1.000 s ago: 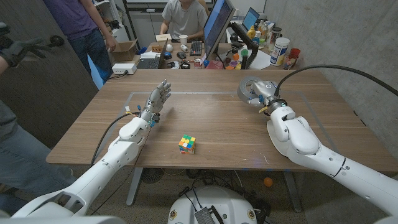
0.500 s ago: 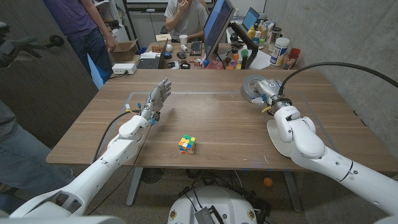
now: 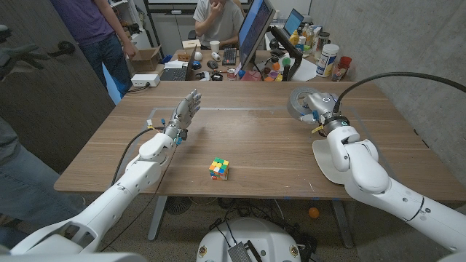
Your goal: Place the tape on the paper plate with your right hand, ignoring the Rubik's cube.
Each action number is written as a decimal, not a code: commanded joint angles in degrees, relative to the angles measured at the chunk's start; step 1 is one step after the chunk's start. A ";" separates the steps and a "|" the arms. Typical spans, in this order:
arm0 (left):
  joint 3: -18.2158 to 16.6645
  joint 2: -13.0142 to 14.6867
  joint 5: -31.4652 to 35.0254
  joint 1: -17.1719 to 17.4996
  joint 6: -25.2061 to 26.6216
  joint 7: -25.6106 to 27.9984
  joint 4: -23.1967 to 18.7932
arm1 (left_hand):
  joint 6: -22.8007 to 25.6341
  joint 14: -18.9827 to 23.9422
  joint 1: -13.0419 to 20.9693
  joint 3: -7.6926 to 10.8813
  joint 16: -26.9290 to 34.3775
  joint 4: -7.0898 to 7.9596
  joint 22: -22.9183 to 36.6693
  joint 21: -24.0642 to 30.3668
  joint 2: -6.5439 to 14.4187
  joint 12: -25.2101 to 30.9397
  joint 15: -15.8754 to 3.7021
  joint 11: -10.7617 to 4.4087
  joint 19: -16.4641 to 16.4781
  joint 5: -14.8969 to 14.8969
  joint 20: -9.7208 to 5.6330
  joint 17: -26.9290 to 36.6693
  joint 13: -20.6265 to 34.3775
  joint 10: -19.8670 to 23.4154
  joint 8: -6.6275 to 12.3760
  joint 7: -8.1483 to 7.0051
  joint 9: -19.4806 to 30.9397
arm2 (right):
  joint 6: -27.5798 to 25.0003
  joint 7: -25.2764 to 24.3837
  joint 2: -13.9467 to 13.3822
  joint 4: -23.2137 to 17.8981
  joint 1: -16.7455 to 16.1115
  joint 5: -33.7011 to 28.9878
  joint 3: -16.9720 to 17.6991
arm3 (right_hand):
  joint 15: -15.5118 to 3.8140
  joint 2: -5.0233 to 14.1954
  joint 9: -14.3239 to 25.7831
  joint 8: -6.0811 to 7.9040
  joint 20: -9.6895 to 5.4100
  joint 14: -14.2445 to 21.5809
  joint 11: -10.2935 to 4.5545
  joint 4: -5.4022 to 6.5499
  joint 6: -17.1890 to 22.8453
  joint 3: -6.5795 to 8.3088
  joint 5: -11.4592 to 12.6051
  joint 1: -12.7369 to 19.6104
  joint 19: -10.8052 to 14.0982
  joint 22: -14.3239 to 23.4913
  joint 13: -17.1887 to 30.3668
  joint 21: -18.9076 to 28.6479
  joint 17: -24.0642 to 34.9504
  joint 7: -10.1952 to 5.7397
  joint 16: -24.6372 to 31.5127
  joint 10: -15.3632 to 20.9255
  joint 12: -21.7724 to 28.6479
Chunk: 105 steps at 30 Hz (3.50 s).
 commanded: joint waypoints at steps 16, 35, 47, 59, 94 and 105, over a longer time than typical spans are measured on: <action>0.65 -0.10 0.05 -1.16 0.05 -1.90 1.28 | 0.41 -0.63 0.13 0.40 0.02 -0.04 0.11 0.15 0.60 0.04 -0.03 0.29 -0.27 0.23 -0.82 0.15 0.24 -0.35 0.43 0.06 0.27 | -4.76 2.71 0.14 -4.83 -7.78 -4.72 3.92 | -0.29 6.36 0.01 0.42 -0.05 1.11 -3.54 -0.01 10.07 -0.47 0.03 6.16 0.97 0.14 0.43 -0.10 0.07 -8.33 -0.24 4.47 -0.13; 0.86 0.16 0.25 -1.72 0.60 -2.24 1.49 | 0.51 -0.75 0.19 0.53 0.12 -0.13 0.09 0.16 0.67 0.08 0.00 0.25 -0.43 0.20 -0.81 0.13 0.23 -0.35 0.43 0.14 0.27 | -8.51 4.02 0.38 -6.80 -13.44 -6.23 6.97 | -0.28 6.37 -0.17 0.47 0.00 1.35 -3.53 0.14 10.13 -0.77 -0.05 6.06 1.19 0.14 0.39 -0.37 -0.05 -8.33 -0.69 4.81 -0.28; 1.16 0.16 0.50 -2.16 1.03 -2.36 1.70 | 0.50 -0.73 0.25 0.62 0.17 -0.18 0.08 0.18 0.72 0.10 -0.04 0.33 -0.45 0.20 -0.79 0.12 0.23 -0.32 0.41 0.09 0.27 | -10.61 3.80 0.73 -7.16 -15.88 -6.13 8.08 | -0.36 6.43 -0.28 0.50 -0.01 1.42 -3.54 0.11 10.22 -0.82 -0.02 6.17 1.32 0.14 0.45 -0.47 -0.07 -8.26 -0.95 4.94 -0.33; 1.16 -0.45 0.21 -2.44 0.50 -2.77 3.06 | 0.57 -0.77 0.37 0.75 0.20 -0.26 0.08 0.20 0.83 0.12 0.03 0.23 -0.48 0.21 -0.71 0.10 0.22 -0.32 0.42 0.12 0.27 | -12.31 4.01 1.49 -7.14 -16.84 -5.46 7.20 | -0.26 6.54 -0.37 0.52 -0.01 1.55 -3.50 0.09 10.25 -1.09 -0.07 6.31 1.48 0.15 0.53 -0.55 0.15 -8.30 -0.89 4.96 -0.41; 1.03 -0.27 0.39 -2.40 0.61 -2.34 2.45 | 0.60 -0.75 0.70 1.14 0.29 -0.44 0.07 0.24 1.14 0.11 0.05 0.31 -0.58 0.23 -0.66 0.08 0.21 -0.43 0.40 0.14 0.28 | -24.57 5.11 -2.21 -10.40 -22.38 -4.01 5.51 | -0.50 6.76 -0.62 0.51 -0.04 1.90 -3.50 0.09 10.18 -1.40 -0.08 6.52 1.92 0.15 0.62 -0.71 0.21 -8.22 -1.45 5.01 -0.75; 1.14 -0.18 0.44 -2.51 0.86 -2.44 2.33 | 0.73 -0.71 0.77 1.25 0.32 -0.49 0.07 0.26 1.19 0.10 0.07 0.22 -0.58 0.23 -0.65 0.07 0.21 -0.49 0.43 0.12 0.28 | -28.44 5.65 -5.02 -10.98 -21.05 -1.86 2.42 | -0.54 6.86 -0.68 0.52 -0.01 2.03 -3.51 0.11 10.19 -1.56 -0.12 6.56 1.97 0.15 0.71 -0.77 0.30 -8.17 -1.50 5.09 -0.77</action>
